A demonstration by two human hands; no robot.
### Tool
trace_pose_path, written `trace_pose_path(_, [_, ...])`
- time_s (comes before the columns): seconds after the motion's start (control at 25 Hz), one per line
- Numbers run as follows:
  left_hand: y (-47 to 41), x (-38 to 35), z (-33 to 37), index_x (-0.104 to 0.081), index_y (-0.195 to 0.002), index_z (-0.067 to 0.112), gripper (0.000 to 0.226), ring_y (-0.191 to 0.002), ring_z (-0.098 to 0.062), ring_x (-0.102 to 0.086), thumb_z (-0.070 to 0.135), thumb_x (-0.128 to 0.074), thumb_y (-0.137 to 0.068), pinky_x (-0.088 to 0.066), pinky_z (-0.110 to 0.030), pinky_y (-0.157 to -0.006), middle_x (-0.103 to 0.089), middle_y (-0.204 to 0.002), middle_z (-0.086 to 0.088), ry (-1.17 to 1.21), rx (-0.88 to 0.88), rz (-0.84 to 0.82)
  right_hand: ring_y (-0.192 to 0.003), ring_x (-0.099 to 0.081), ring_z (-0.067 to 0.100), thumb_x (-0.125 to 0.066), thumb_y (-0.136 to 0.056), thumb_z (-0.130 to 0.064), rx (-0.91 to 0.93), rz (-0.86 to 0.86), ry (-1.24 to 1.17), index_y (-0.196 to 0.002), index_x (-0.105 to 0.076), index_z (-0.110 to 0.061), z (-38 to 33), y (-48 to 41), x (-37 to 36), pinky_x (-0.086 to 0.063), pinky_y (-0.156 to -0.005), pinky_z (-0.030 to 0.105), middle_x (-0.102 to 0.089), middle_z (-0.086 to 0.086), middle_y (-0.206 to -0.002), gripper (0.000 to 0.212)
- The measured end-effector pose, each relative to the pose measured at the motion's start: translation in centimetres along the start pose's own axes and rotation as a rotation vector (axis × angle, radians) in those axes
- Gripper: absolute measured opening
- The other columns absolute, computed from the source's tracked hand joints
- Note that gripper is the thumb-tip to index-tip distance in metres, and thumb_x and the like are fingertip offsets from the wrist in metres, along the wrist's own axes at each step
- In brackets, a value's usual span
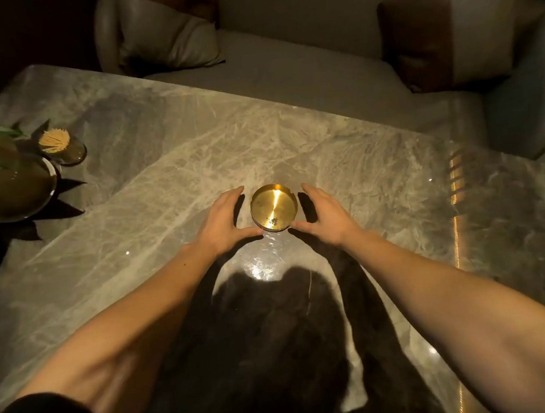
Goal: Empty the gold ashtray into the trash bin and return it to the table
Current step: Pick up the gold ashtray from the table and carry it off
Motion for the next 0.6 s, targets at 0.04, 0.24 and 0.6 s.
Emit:
trace_pose_path(0.04, [-0.4,-0.2,-0.1,-0.032,-0.151,0.009,0.111,-0.142,-0.029,-0.038,0.048,-0.086,-0.063,-0.029,-0.038,-0.116,-0.039,-0.154,-0.014,-0.003,-0.018,-0.014,-0.146,-0.028,0.026,-0.074,-0.081,-0.046,-0.003,-0.004,-0.005,-0.153,-0.02,-0.011,0.1,-0.2,-0.3,-0.026,-0.116,0.038,-0.029,0.01,-0.159,0.096])
trace_pose_path(0.24, [-1.7,-0.8,0.1,-0.032,-0.151,0.007,0.114,-0.138,-0.029,-0.042,0.046,-0.089,-0.06,-0.027,-0.029,-0.111,-0.044,-0.15,-0.015,-0.01,-0.027,-0.07,-0.145,-0.029,0.027,-0.078,-0.078,-0.04,-0.061,-0.032,-0.019,-0.153,-0.021,-0.011,-0.2,-0.9,-0.8,-0.026,-0.116,0.037,-0.031,0.011,-0.158,0.099])
trace_pose_path(0.6, [-3.1,-1.7,-0.2,-0.03,-0.151,0.006,0.112,-0.134,-0.028,-0.041,0.04,-0.09,-0.062,-0.028,-0.028,-0.109,-0.043,-0.146,-0.015,-0.039,-0.032,-0.152,-0.142,-0.034,0.029,-0.084,-0.072,-0.033,-0.067,-0.032,-0.03,-0.151,-0.026,-0.009,-0.5,-1.7,-1.8,-0.028,-0.116,0.039,-0.037,0.013,-0.154,0.102])
Point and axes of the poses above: each hand's wrist, its own y-axis away from the middle knuckle, its own x-axis out of the back of the hand, z = x × y, the point moved 1 cm from there along -y, towards the middle knuckle
